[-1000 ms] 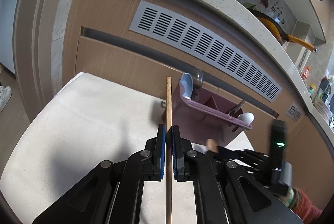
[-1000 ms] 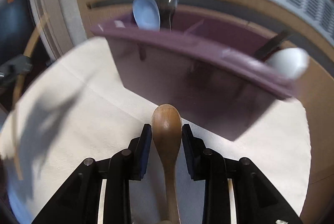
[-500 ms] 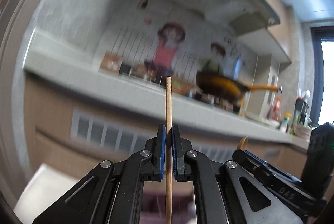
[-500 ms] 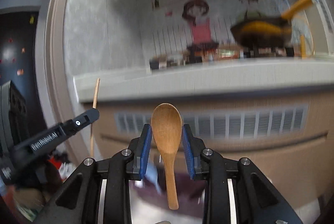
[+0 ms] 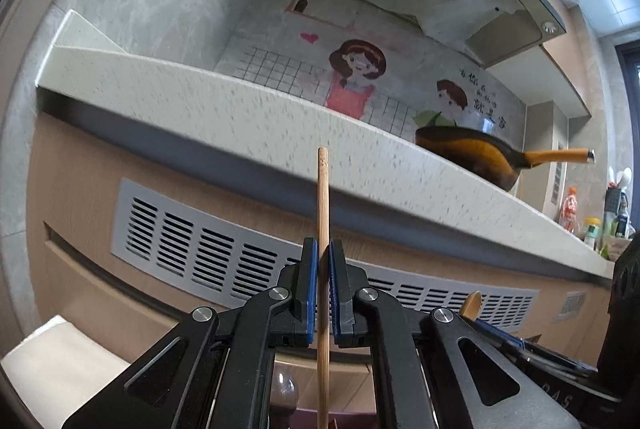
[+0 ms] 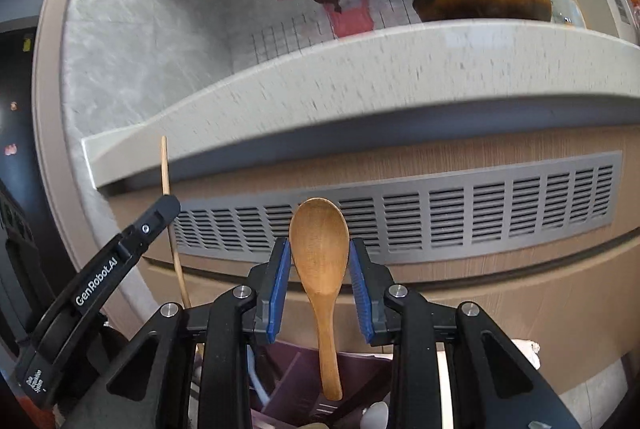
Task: Organize utensils
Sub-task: 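Lower both held utensils into the caddy and open both tools, then grasp the silver smiley spoon with the left tool while the right tool grasps the other chopstick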
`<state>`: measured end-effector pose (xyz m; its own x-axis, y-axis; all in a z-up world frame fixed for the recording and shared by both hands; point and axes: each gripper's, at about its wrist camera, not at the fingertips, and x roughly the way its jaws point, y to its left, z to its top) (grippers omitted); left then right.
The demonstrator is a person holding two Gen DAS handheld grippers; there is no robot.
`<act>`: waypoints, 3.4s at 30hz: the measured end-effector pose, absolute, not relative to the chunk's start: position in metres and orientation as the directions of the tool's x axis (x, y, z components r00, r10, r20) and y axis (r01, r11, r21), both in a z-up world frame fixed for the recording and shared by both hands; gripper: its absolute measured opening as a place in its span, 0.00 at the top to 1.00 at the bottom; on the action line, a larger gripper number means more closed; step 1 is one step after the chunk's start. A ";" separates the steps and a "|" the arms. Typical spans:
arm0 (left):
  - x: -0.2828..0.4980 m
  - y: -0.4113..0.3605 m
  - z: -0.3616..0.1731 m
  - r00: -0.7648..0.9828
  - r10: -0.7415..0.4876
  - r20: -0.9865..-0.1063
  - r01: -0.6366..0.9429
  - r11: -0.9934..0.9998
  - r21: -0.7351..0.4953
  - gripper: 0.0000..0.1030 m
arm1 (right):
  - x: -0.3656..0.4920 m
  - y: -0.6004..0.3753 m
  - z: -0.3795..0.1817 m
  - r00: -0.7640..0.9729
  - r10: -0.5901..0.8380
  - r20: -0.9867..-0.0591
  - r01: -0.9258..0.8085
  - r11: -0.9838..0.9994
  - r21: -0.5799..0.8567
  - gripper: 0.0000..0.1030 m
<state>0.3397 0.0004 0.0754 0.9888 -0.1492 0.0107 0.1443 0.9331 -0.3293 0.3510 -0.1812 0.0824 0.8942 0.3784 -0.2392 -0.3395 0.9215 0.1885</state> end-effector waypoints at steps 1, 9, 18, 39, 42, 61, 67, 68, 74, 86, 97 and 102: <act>0.342 -0.002 0.073 0.989 -0.150 0.011 0.146 0.935 -0.324 0.94 | 0.352 -0.180 0.080 0.892 0.379 -0.245 -0.341 0.922 0.186 0.73; 0.328 -0.004 0.041 0.975 -0.215 -0.060 0.189 0.938 -0.291 0.92 | 0.353 -0.183 0.044 0.842 0.376 -0.388 -0.332 0.927 0.177 0.72; 0.300 0.024 0.041 0.952 -0.183 -0.244 0.094 0.938 -0.335 0.77 | 0.304 -0.208 0.052 0.835 0.369 -0.409 -0.339 0.929 0.147 0.72; 0.210 -0.002 -0.023 0.662 -0.361 -0.657 0.220 0.931 -0.291 0.75 | 0.252 -0.213 -0.074 0.525 0.254 -0.812 -0.329 0.941 0.081 0.80; 0.206 -0.015 -0.028 0.635 -0.378 -0.674 0.259 0.926 -0.276 0.75 | 0.248 -0.221 -0.074 0.549 0.227 -0.804 -0.321 0.946 0.048 0.93; 0.219 -0.071 -0.070 0.185 -0.602 -0.776 0.554 0.717 -0.424 0.76 | 0.172 -0.311 -0.062 0.592 0.393 -0.703 -0.287 0.919 0.272 0.79; 0.153 -0.078 -0.058 0.146 -0.516 -0.844 0.708 0.650 -0.275 0.75 | 0.164 -0.311 -0.059 0.611 0.369 -0.701 -0.283 0.928 0.242 0.78; 0.146 -0.084 -0.057 0.174 -0.491 -0.854 0.730 0.646 -0.223 0.74 | 0.163 -0.311 -0.059 0.614 0.369 -0.698 -0.283 0.928 0.243 0.78; 0.136 -0.135 -0.058 0.240 -0.432 -0.869 0.816 0.574 -0.060 0.71 | 0.154 -0.317 -0.058 0.622 0.367 -0.692 -0.272 0.930 0.248 0.78; 0.180 -0.185 -0.058 0.194 -0.397 -0.897 0.797 0.597 -0.092 0.70 | 0.141 -0.334 -0.062 0.650 0.334 -0.683 -0.227 0.943 0.245 0.78; 0.167 -0.151 -0.052 0.311 -0.437 -0.844 0.675 0.727 -0.128 0.71 | 0.156 -0.323 -0.066 0.657 0.245 -0.713 -0.142 0.969 0.202 0.78; 0.165 -0.068 -0.013 0.560 -0.435 -0.705 0.424 0.882 -0.208 0.71 | 0.169 -0.307 -0.062 0.641 0.225 -0.734 -0.133 0.974 0.182 0.78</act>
